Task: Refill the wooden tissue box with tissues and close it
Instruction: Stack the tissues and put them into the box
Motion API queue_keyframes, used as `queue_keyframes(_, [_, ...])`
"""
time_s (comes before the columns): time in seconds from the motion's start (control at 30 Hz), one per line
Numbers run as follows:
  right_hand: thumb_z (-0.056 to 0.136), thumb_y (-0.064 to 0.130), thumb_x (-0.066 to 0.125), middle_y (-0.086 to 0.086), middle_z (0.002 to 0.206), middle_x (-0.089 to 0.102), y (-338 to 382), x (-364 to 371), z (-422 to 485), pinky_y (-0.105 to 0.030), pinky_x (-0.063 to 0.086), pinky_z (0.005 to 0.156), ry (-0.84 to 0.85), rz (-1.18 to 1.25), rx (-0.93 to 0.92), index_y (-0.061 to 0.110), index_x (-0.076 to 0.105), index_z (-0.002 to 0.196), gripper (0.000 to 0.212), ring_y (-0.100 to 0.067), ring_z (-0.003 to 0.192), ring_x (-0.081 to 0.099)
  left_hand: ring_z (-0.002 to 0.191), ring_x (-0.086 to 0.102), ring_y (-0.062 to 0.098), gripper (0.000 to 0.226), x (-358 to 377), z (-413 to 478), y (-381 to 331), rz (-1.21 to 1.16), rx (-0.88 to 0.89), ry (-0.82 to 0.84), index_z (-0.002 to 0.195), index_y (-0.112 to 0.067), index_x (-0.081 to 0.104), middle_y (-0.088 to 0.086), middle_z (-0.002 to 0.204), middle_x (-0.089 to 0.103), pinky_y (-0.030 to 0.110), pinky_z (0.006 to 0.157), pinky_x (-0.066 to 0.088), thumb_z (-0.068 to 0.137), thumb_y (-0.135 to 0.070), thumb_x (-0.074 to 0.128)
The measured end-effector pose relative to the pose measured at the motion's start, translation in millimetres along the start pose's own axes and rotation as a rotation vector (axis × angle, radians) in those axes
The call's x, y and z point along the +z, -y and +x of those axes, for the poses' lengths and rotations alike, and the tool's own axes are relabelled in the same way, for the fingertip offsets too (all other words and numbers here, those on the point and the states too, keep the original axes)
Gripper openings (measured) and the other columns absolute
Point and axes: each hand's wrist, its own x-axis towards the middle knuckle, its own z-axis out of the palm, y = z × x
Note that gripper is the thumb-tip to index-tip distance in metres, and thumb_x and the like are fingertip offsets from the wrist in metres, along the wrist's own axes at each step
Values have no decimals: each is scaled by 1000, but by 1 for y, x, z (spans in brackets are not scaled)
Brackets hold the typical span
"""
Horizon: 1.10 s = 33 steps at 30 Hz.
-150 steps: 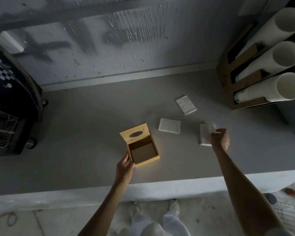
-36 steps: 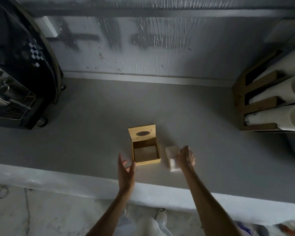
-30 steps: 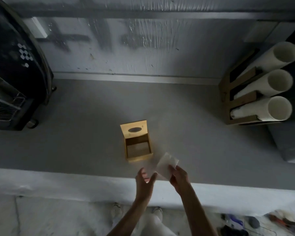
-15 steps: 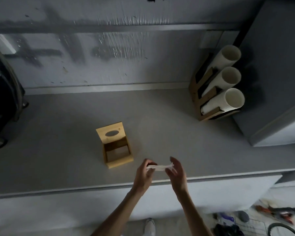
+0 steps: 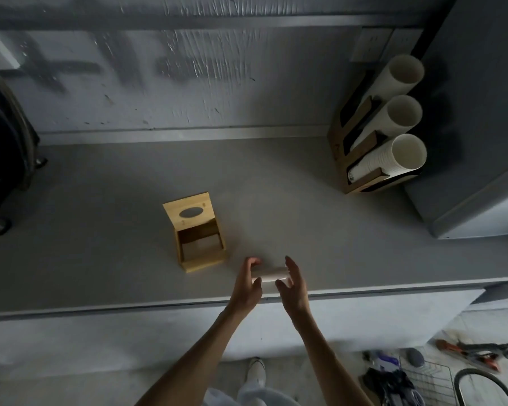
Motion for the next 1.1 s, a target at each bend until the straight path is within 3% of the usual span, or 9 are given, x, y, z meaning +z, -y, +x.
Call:
queue_keyframes(0.17, [78,-17,50,-9,149,41,0,6,0,-31,27,115,-12,-75,-14,7,33,145,74,-20,139,36,114,50,19,46,2,4,-3,24,-2,18,125,-13,45,8,122,54,26,102,43,84,3,57])
queue_keyframes(0.23, [77,-16,50,-8,148,42,-4,4,0,-37,30,116,-8,-94,-37,9,33,145,74,-20,138,37,111,51,18,47,3,5,-3,68,9,21,124,-14,46,8,120,54,25,101,45,82,4,56])
queue_keyframes(0.37, [78,-15,50,-11,139,48,-9,-3,-5,-49,40,109,-57,-150,-85,11,38,143,71,-19,127,46,108,52,14,40,6,2,0,210,51,4,120,-9,52,8,118,57,-1,91,35,84,7,54])
queue_keyframes(0.53, [84,-4,59,-8,148,34,0,-10,-13,-33,44,99,16,-551,-291,23,39,143,68,-23,133,35,105,57,16,25,11,1,9,339,156,-19,109,-14,62,4,114,62,29,98,51,87,-4,62])
queue_keyframes(0.6, [84,2,63,-5,142,45,2,-12,-10,-37,52,95,25,-634,-329,23,54,130,52,-23,131,41,104,57,16,22,12,2,10,375,153,-27,109,-16,62,3,115,62,30,98,52,87,-10,64])
queue_keyframes(0.67, [83,3,64,-2,122,63,4,-15,-8,-39,55,85,-17,-598,-298,20,68,111,33,-23,115,56,104,55,17,21,9,2,9,445,155,-23,107,-15,61,5,115,61,29,97,51,88,-8,62])
queue_keyframes(0.73, [85,8,61,3,109,69,7,-17,-8,-34,54,77,-37,-551,-248,24,71,102,25,-21,100,64,107,54,20,24,8,2,9,486,178,-6,111,-13,59,7,118,59,29,98,50,88,-5,60])
queue_keyframes(0.93, [81,1,58,-1,113,69,-9,-22,-5,-32,50,84,37,-570,-209,20,68,109,35,-23,105,61,108,52,19,22,6,-1,17,555,196,41,110,-12,58,7,120,57,24,96,48,90,-5,55])
queue_keyframes(1.1, [85,10,61,-2,105,72,-18,-26,-1,-36,53,72,-62,-604,-206,19,70,104,23,-26,97,63,106,57,20,25,5,-5,26,560,233,20,114,-13,58,6,119,61,25,95,51,90,-6,56])
